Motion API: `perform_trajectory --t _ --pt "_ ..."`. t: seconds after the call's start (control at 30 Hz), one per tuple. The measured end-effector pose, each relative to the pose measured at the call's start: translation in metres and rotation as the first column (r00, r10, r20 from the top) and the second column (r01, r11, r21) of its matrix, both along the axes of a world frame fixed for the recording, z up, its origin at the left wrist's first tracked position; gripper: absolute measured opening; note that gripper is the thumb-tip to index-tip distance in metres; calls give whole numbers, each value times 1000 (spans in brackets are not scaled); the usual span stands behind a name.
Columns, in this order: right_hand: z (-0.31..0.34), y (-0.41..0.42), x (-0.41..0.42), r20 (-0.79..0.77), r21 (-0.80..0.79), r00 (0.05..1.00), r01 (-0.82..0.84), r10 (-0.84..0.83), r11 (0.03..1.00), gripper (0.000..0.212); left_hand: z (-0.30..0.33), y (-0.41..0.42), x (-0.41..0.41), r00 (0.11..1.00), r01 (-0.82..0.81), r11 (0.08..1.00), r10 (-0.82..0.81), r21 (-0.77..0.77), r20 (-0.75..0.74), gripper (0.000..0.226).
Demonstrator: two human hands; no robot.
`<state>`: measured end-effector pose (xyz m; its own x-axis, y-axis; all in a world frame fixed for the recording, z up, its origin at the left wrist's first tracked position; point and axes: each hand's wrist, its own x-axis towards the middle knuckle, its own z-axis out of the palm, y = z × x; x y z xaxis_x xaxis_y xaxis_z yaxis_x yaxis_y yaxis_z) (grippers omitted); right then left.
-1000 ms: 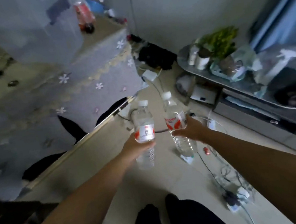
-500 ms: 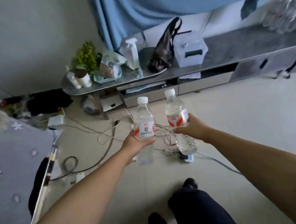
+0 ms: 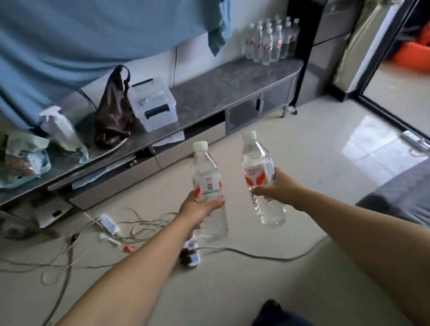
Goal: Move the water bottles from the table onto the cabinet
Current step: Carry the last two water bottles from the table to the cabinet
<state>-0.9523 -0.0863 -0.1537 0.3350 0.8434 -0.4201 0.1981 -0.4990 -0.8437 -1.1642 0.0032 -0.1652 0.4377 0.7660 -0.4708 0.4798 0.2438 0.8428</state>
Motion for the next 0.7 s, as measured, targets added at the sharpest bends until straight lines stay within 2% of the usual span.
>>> perform_trajectory --t 0.1,0.2,0.4,0.53,0.7 --pt "7 -13 71 30 7 998 61 -61 998 42 4 -7 73 998 54 998 -53 -42 38 18" --pt "9 -21 116 30 43 993 108 -110 993 32 0 -5 122 994 108 993 -106 -56 39 20" --pt "-2 -28 187 -63 70 972 230 -225 971 28 -8 15 210 980 195 975 -197 -105 -8 34" --pt "-12 -10 250 -58 55 966 255 -252 965 29 -19 48 280 970 242 965 -244 -105 -2 42" --pt "-16 45 339 -10 66 960 280 -280 958 31 -22 100 367 959 283 955 -284 -86 3 40"
